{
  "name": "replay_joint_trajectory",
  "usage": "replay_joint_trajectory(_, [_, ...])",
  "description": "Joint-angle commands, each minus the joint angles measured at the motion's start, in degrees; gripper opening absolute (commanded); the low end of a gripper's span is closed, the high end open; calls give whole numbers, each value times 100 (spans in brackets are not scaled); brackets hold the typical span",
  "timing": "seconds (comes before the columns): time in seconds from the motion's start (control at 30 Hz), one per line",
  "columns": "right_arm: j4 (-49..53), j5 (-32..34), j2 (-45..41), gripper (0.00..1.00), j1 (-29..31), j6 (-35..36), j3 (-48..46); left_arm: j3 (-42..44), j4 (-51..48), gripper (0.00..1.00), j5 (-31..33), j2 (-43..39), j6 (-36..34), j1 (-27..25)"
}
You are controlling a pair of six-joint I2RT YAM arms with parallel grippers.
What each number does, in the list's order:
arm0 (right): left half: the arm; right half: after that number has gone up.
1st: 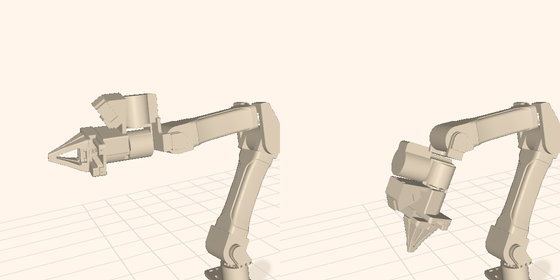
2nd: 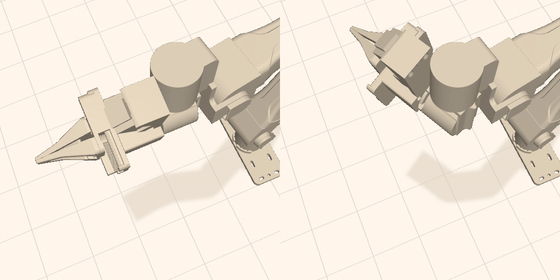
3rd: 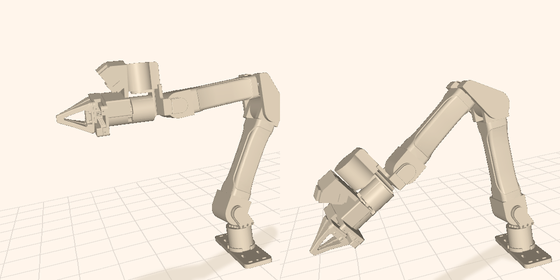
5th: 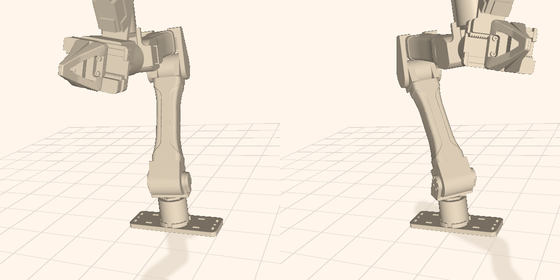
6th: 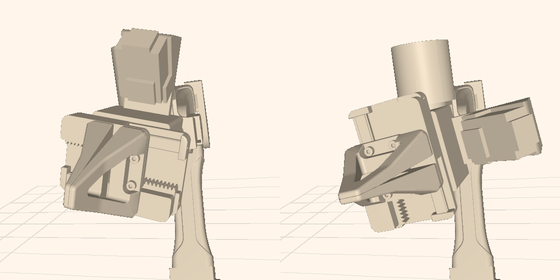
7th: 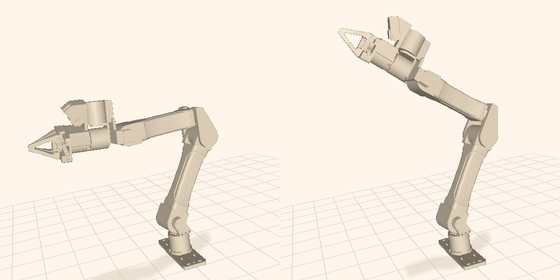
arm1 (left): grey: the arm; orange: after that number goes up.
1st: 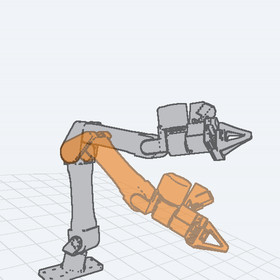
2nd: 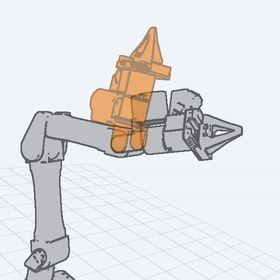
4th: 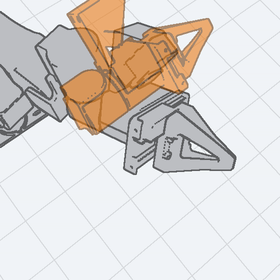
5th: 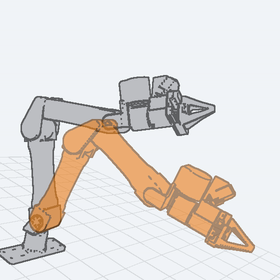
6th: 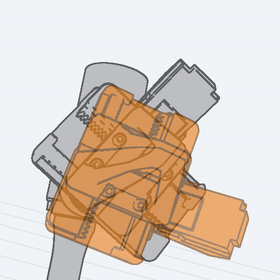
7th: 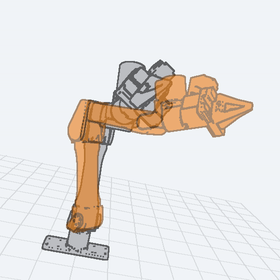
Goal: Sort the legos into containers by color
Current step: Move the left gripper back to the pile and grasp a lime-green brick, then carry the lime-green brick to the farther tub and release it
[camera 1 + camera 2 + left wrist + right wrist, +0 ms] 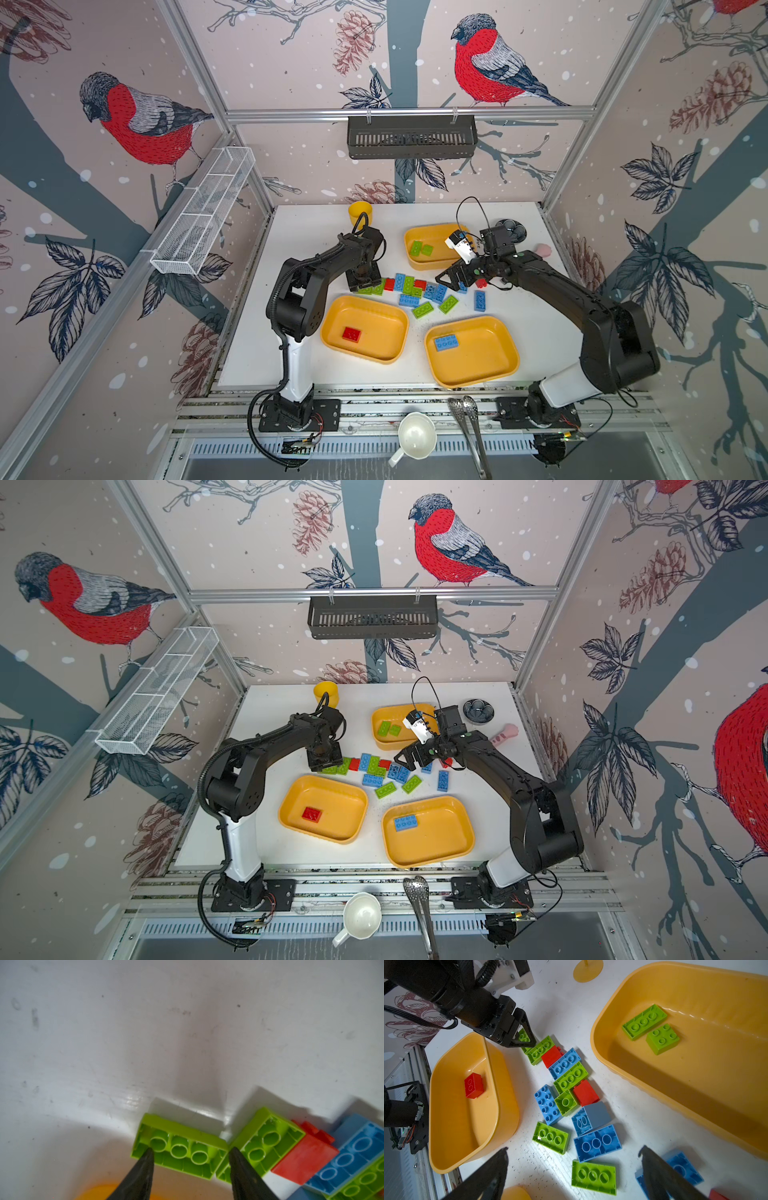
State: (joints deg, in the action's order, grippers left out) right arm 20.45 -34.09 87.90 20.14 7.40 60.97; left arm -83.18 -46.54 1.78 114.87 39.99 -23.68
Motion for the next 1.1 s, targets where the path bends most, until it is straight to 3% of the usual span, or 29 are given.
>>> replay_joint_trajectory(0.0, [38,33,-30,99,6,38,-32,-94,92,58,153,53,-16,61])
replay_joint_trajectory(0.27, [38,20,-19,99,0,75,-35,-450,244,58,243,302,-220,171])
replay_joint_trajectory(0.6, [30,25,-9,99,-2,79,-28,-1139,-288,61,436,416,-438,252])
replay_joint_trajectory(0.7, [21,25,-19,99,-4,70,-41,-906,-462,64,470,180,-29,250])
replay_joint_trajectory(0.9, [-39,-2,-9,99,-11,16,-43,-573,-441,65,669,14,1581,250])
replay_joint_trajectory(1.07, [-46,-35,-12,99,-14,3,-41,-636,-60,67,492,186,2098,247])
